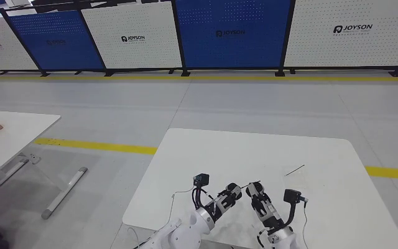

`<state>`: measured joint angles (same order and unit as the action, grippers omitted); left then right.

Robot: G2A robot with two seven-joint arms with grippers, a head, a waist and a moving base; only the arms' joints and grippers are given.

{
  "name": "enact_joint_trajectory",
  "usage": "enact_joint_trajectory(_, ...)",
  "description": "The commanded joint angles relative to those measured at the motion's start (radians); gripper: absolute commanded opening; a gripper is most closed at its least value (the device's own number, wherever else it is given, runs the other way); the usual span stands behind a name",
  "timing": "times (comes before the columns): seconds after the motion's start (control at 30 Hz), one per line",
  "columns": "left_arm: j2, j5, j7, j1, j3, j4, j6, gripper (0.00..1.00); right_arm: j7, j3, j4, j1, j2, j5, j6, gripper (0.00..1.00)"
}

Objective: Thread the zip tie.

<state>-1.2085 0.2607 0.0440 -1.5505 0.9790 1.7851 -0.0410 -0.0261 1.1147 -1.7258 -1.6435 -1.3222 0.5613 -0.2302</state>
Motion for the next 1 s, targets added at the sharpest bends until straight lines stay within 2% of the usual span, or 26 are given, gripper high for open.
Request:
enact_joint_trajectory(0.0,0.000,0.001,0.000,0.000,0.000,-0.001,0.000,0.00,0.000,0.000,0.002,0.002,0.000,-0.001,0.001,0.13)
enact_joint_trajectory(0.3,-0.001,0.021,-0.008,-0.004,-0.002,0.003,0.000,0.00,0.004,-0.002,0.003,0.006,0.000,0.001,0.006,0.15)
enact_joint_trajectory(0.47,-0.001,0.025,-0.010,-0.006,-0.002,0.004,0.000,0.00,0.002,-0.003,0.003,0.006,0.000,0.002,0.008,0.04)
enact_joint_trajectory(0.57,-0.001,0.029,-0.012,-0.007,-0.002,0.004,0.001,0.00,0.002,-0.003,0.004,0.006,0.000,0.002,0.010,0.10)
enact_joint_trajectory(0.87,-0.002,0.038,-0.019,-0.011,-0.003,0.008,0.002,0.00,0.003,-0.003,0.004,0.006,0.000,0.001,0.016,0.10)
enact_joint_trajectory(0.97,-0.002,0.040,-0.020,-0.011,-0.003,0.007,0.002,0.00,0.003,-0.003,0.004,0.006,0.000,0.002,0.016,0.14)
